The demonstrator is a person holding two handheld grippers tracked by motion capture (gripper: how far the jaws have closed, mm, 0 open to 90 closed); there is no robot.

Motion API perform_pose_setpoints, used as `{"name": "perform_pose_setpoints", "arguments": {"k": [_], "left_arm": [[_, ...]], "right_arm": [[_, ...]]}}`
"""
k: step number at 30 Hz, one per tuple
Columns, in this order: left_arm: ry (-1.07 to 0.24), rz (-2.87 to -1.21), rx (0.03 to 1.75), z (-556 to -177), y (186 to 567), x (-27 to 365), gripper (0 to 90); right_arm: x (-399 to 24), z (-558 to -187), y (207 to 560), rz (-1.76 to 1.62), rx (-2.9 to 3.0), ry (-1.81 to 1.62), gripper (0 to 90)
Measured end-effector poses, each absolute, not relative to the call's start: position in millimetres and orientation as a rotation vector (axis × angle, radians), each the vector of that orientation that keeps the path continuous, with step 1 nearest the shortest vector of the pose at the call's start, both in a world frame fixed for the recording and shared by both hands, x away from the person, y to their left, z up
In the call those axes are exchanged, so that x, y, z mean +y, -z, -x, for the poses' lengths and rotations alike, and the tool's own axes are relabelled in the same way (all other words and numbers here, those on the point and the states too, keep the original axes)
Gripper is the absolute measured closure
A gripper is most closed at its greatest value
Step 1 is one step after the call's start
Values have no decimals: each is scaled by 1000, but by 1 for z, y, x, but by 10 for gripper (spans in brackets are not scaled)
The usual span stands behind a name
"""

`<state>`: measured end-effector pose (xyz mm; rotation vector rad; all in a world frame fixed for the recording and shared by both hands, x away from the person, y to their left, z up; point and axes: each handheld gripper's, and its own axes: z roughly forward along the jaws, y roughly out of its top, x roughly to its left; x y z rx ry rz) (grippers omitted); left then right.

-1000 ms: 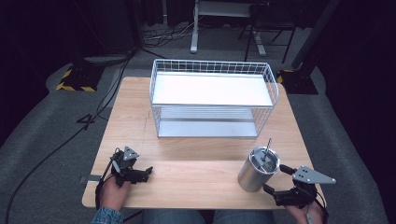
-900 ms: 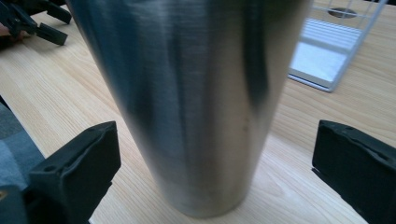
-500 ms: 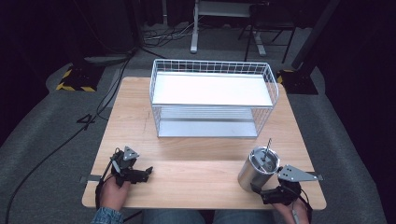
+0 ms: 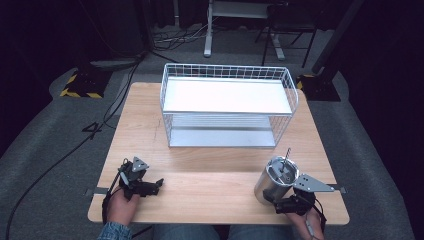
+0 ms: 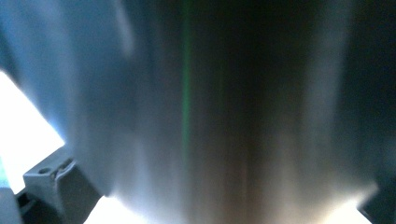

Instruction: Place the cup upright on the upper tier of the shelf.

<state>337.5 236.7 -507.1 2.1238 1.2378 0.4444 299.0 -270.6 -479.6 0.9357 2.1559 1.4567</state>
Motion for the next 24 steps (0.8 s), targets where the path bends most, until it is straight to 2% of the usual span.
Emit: {"name": "perform_pose_setpoints", "arguments": {"k": [24], "left_arm": [[-444,-2124,1237,-337,507,237,1]], "right_arm": [[-260,-304,479,-940,2107,-1433,36]]}}
